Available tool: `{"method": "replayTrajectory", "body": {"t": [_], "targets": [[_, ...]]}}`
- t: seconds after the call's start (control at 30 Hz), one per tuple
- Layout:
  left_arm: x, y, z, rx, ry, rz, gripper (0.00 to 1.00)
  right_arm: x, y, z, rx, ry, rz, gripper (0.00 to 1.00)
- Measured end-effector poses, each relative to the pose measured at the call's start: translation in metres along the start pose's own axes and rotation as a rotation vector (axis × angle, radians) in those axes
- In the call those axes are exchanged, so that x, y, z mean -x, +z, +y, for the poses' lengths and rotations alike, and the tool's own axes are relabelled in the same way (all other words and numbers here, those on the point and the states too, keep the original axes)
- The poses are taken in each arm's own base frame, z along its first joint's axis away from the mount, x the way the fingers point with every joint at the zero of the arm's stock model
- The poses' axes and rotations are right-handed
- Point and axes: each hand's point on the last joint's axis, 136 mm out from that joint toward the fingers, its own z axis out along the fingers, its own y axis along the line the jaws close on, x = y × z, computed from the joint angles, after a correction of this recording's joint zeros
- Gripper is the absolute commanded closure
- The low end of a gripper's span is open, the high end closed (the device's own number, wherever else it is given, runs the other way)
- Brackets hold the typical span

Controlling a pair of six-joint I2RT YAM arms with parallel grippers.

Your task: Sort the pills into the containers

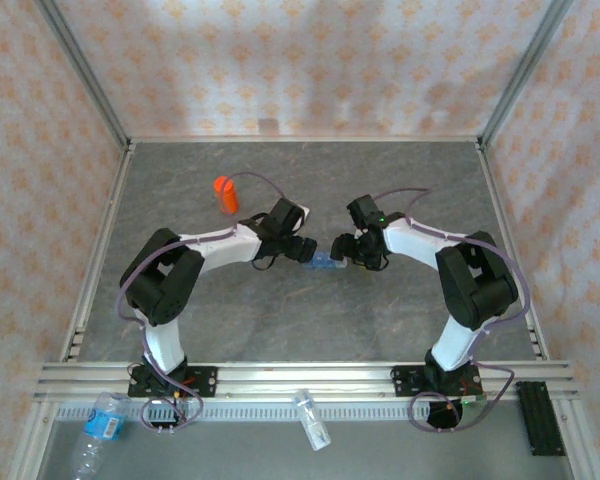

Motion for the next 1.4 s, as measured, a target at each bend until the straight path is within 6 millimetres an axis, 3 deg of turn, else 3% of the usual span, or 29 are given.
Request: {"method": "replayTrajectory", "body": {"t": [0.37, 0.6, 0.83, 0.97, 1.13, 1.4], "targets": [[0.008, -0.007, 0.001, -0.005, -0.031, -0.025, 0.11, 0.000, -0.002, 0.001, -0.004, -0.003, 0.004, 0.26], [0.049, -0.057, -0.009, -0.061, -0.074, -0.165, 0.08, 0.003, -0.009, -0.001, -0.047, -0.017, 0.026, 0.26], [0.083, -0.121, -0.016, -0.127, -0.125, -0.330, 0.04, 0.016, -0.030, 0.009, -0.060, -0.032, 0.006, 0.25], [0.086, -0.159, -0.010, -0.135, -0.159, -0.413, 0.00, 0.029, -0.054, 0.024, -0.033, -0.043, -0.032, 0.24], [0.083, -0.194, 0.012, -0.080, -0.198, -0.492, 0.00, 0.055, -0.090, 0.052, 0.029, -0.081, -0.109, 0.19], [0.067, -0.225, 0.076, 0.058, -0.352, -0.563, 0.00, 0.100, -0.176, 0.109, 0.154, -0.197, -0.267, 0.00]]}}
